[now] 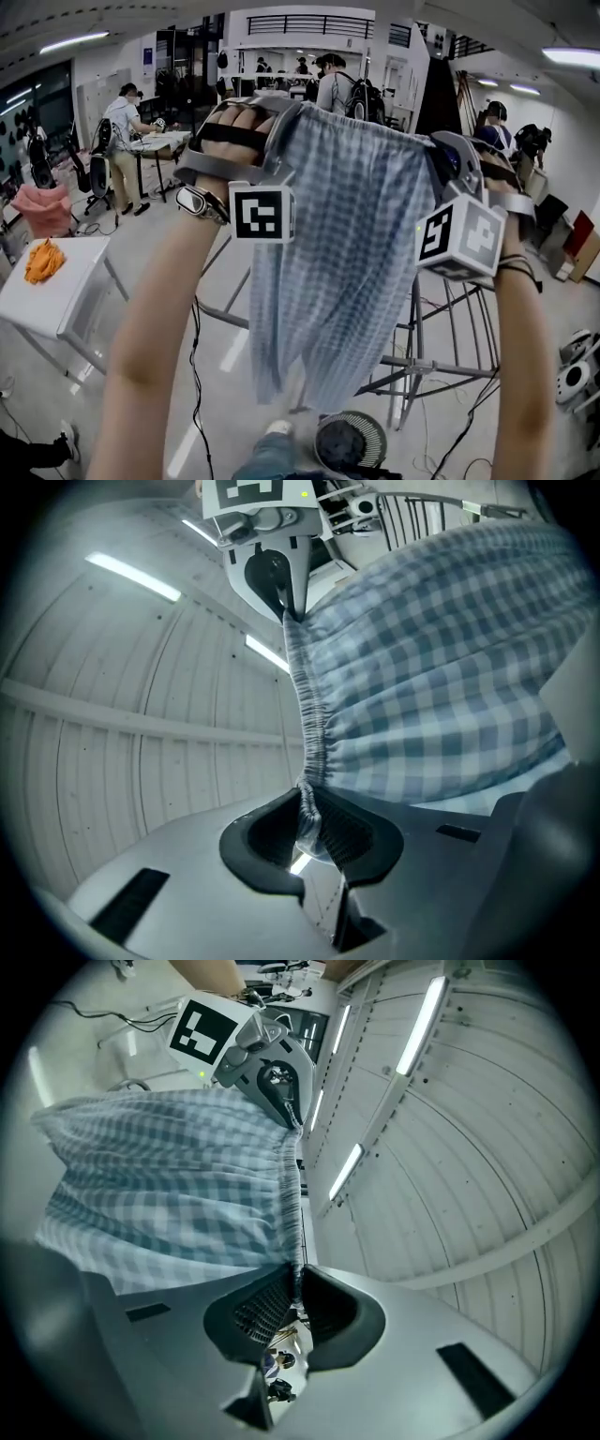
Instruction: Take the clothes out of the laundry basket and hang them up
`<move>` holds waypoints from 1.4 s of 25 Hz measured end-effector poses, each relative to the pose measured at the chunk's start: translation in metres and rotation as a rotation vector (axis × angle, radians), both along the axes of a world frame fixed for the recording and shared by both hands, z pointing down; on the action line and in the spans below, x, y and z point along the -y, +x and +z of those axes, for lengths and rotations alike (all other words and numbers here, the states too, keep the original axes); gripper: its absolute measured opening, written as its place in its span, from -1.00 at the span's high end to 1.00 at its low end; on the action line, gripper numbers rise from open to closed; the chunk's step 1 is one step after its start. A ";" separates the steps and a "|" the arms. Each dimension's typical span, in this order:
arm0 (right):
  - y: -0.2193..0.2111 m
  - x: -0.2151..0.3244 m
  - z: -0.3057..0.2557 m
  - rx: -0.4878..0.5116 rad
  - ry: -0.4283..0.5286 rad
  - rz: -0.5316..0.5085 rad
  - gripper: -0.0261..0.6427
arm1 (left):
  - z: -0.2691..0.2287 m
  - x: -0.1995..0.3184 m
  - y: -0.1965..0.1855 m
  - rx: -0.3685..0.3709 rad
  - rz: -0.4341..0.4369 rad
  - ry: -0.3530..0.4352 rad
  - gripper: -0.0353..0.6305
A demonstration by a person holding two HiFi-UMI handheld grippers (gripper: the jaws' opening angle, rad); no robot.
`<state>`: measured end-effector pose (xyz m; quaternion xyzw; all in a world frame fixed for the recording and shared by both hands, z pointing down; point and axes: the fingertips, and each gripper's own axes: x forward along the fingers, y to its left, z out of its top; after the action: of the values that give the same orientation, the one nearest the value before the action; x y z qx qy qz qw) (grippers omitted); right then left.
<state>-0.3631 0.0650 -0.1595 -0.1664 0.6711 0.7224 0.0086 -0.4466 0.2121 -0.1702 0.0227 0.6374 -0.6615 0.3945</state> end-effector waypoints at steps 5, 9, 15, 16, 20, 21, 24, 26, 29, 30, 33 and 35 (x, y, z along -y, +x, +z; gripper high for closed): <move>-0.043 0.015 -0.026 0.016 0.034 0.041 0.81 | -0.024 0.014 -0.042 0.036 0.014 -0.018 0.78; -0.091 0.014 -0.023 0.026 0.056 0.070 0.81 | -0.014 0.023 -0.094 0.064 0.033 -0.045 0.78; -0.161 0.059 -0.027 -0.003 0.086 0.140 0.81 | -0.021 0.062 -0.163 0.070 0.064 -0.102 0.78; -0.175 0.064 -0.021 -0.012 0.087 0.147 0.81 | -0.016 0.067 -0.177 0.065 0.068 -0.110 0.78; -0.222 0.086 0.012 -0.062 0.067 0.169 0.81 | 0.017 0.091 -0.227 0.014 0.091 -0.141 0.78; -0.233 0.090 0.022 -0.073 0.060 0.173 0.81 | 0.028 0.097 -0.239 0.001 0.094 -0.149 0.78; -0.262 0.103 0.051 -0.112 0.041 0.181 0.81 | 0.060 0.113 -0.274 -0.057 0.105 -0.176 0.78; -0.277 0.114 0.075 -0.152 0.027 0.187 0.81 | 0.087 0.127 -0.290 -0.100 0.112 -0.199 0.78; -0.302 0.128 0.110 -0.211 0.000 0.190 0.81 | 0.120 0.141 -0.315 -0.146 0.126 -0.217 0.78; -0.311 0.131 0.120 -0.230 -0.011 0.192 0.81 | 0.129 0.145 -0.324 -0.167 0.133 -0.217 0.78; -0.337 0.139 0.147 -0.296 -0.047 0.206 0.81 | 0.157 0.155 -0.350 -0.249 0.153 -0.231 0.78; -0.353 0.142 0.164 -0.339 -0.066 0.219 0.81 | 0.173 0.159 -0.366 -0.302 0.167 -0.249 0.78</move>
<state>-0.7158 -0.0768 0.0047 -0.1148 0.6642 0.7142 -0.1884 -0.8123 0.0535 0.0033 -0.1785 0.6023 -0.6961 0.3475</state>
